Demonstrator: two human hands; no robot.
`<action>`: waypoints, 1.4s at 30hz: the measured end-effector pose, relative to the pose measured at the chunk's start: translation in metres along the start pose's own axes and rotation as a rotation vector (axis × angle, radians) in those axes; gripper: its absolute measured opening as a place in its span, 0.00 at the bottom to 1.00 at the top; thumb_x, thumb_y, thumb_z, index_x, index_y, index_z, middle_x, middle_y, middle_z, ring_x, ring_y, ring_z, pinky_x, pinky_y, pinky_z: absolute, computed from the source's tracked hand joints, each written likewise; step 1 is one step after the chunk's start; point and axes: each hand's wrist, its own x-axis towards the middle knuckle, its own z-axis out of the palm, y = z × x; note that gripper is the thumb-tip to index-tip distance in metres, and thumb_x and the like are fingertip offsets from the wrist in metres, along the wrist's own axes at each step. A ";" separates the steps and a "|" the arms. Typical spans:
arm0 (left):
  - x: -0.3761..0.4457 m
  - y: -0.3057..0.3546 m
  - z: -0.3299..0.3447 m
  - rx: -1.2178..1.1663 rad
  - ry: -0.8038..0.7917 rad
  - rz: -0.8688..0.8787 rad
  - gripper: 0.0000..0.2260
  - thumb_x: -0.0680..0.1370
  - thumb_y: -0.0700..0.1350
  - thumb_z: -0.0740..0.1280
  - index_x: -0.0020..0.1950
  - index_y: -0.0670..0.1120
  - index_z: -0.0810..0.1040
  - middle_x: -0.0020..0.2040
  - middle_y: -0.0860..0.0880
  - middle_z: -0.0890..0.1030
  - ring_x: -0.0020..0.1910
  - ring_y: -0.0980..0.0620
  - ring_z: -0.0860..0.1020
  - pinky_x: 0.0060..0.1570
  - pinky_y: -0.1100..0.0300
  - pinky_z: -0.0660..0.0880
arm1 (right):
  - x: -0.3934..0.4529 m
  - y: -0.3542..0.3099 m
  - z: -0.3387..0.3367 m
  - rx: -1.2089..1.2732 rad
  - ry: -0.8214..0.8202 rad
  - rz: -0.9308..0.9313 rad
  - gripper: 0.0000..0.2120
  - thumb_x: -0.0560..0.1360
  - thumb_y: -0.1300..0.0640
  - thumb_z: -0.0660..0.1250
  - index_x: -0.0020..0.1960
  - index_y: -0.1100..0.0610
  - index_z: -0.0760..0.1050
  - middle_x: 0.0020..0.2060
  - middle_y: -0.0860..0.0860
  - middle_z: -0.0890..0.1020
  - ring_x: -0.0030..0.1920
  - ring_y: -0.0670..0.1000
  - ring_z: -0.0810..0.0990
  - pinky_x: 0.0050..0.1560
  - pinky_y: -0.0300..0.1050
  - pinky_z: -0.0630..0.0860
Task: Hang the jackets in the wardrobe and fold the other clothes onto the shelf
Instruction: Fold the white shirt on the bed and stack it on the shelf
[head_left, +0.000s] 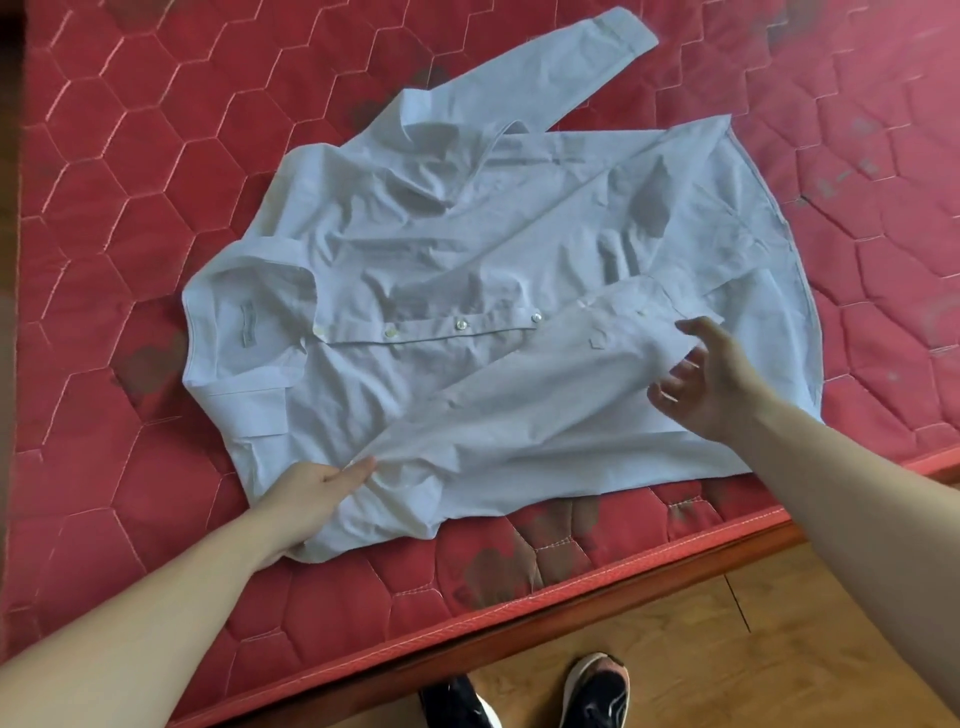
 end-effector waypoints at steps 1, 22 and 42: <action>-0.001 0.002 0.000 0.008 -0.007 0.012 0.31 0.59 0.76 0.64 0.36 0.47 0.70 0.33 0.46 0.70 0.35 0.49 0.70 0.36 0.58 0.64 | 0.001 0.001 -0.007 -0.076 -0.001 0.028 0.10 0.75 0.53 0.67 0.40 0.54 0.67 0.25 0.49 0.69 0.27 0.48 0.70 0.35 0.40 0.69; -0.011 0.021 0.032 0.028 0.173 0.292 0.16 0.68 0.62 0.72 0.45 0.52 0.80 0.41 0.48 0.83 0.46 0.50 0.80 0.42 0.62 0.71 | -0.042 0.046 -0.162 -0.593 0.645 -0.289 0.09 0.72 0.55 0.65 0.50 0.55 0.78 0.40 0.54 0.82 0.38 0.54 0.82 0.47 0.52 0.79; -0.019 0.020 0.034 0.475 -0.084 0.262 0.18 0.60 0.54 0.82 0.45 0.57 0.80 0.40 0.51 0.84 0.41 0.51 0.82 0.40 0.57 0.76 | -0.036 0.007 -0.201 -1.424 0.338 -0.305 0.17 0.74 0.51 0.70 0.38 0.66 0.76 0.34 0.55 0.76 0.37 0.57 0.72 0.37 0.49 0.65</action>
